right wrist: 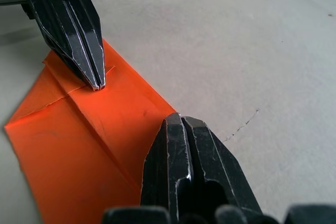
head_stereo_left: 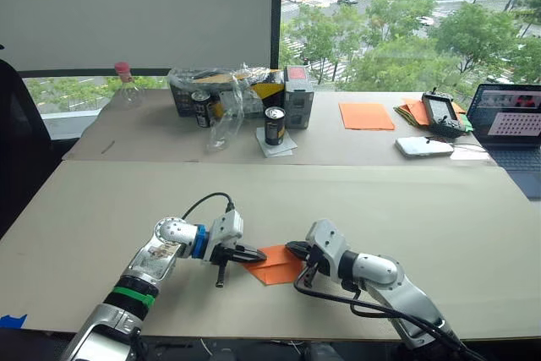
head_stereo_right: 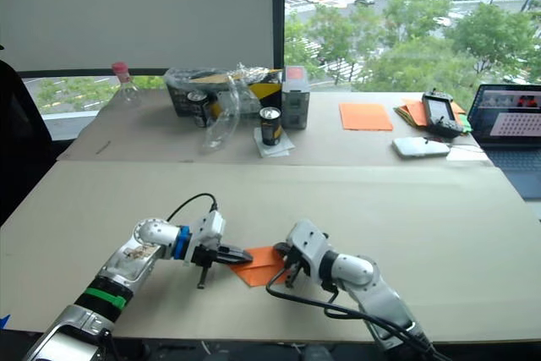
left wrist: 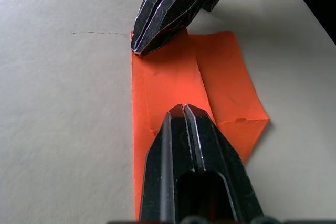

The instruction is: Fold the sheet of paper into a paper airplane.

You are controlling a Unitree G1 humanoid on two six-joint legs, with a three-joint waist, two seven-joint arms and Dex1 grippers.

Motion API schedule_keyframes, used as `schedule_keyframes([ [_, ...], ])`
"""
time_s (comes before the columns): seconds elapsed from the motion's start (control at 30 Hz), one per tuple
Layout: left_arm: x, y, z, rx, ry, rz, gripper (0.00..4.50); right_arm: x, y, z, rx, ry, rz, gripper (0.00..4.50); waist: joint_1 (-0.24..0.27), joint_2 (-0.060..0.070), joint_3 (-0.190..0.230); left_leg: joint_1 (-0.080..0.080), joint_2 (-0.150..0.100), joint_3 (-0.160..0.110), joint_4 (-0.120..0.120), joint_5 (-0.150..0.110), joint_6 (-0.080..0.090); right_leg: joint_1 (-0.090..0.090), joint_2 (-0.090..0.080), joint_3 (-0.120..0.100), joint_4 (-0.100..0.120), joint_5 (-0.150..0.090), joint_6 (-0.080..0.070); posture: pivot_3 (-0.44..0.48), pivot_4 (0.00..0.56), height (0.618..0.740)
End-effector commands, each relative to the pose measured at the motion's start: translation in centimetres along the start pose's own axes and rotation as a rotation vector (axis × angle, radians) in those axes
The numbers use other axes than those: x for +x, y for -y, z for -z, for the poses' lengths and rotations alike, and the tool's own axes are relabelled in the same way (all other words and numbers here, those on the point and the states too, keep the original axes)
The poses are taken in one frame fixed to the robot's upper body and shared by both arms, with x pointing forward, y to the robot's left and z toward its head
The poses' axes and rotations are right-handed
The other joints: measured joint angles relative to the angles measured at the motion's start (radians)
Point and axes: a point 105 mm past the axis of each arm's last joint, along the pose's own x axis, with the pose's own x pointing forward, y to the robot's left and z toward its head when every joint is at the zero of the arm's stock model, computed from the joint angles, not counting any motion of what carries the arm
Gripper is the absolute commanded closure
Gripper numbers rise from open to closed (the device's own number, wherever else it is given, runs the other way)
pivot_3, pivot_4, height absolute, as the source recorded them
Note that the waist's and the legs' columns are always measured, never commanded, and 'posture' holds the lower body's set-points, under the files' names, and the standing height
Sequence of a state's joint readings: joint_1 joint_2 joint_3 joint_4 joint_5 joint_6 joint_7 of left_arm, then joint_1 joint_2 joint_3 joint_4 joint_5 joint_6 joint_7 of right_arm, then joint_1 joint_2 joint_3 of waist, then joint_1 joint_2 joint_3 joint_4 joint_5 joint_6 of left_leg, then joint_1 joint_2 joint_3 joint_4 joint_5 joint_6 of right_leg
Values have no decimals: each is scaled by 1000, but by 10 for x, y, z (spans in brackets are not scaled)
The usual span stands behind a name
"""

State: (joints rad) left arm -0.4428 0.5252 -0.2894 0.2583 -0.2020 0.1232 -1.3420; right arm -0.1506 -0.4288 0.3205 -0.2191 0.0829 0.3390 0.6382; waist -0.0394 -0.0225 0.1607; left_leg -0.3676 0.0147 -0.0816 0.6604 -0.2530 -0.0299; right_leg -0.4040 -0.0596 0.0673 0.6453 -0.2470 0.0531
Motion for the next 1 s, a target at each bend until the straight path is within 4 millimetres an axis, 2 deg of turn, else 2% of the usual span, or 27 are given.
schedule_keyframes([
  [0.03,4,10,1,-22,-10,23,4500,-2,-6,24,34,-84,-24,4431,0,0,0,0,0,0,0,0,0,0,0,0,0,0,0,0,150,720],
  [0.33,5,19,14,-54,-47,34,4500,-3,-10,11,-24,-53,-93,4431,0,0,0,0,0,0,0,0,0,0,0,0,-1,0,0,0,150,720],
  [0.53,2,14,24,-72,-78,4,4500,-7,-14,-9,-128,8,-196,4431,-1,0,0,0,0,0,0,0,0,0,0,0,-1,0,0,0,150,720],
  [0.87,3,10,27,-78,-83,-18,4500,10,-23,0,-199,-23,-292,4431,-4,0,0,2,0,0,0,0,0,1,0,0,0,0,0,0,150,720],
  [1.0,1,10,28,-86,-84,-26,4500,8,-21,8,-217,-51,-295,4431,-4,0,0,2,0,0,0,0,0,1,0,0,0,0,0,0,150,720],
])
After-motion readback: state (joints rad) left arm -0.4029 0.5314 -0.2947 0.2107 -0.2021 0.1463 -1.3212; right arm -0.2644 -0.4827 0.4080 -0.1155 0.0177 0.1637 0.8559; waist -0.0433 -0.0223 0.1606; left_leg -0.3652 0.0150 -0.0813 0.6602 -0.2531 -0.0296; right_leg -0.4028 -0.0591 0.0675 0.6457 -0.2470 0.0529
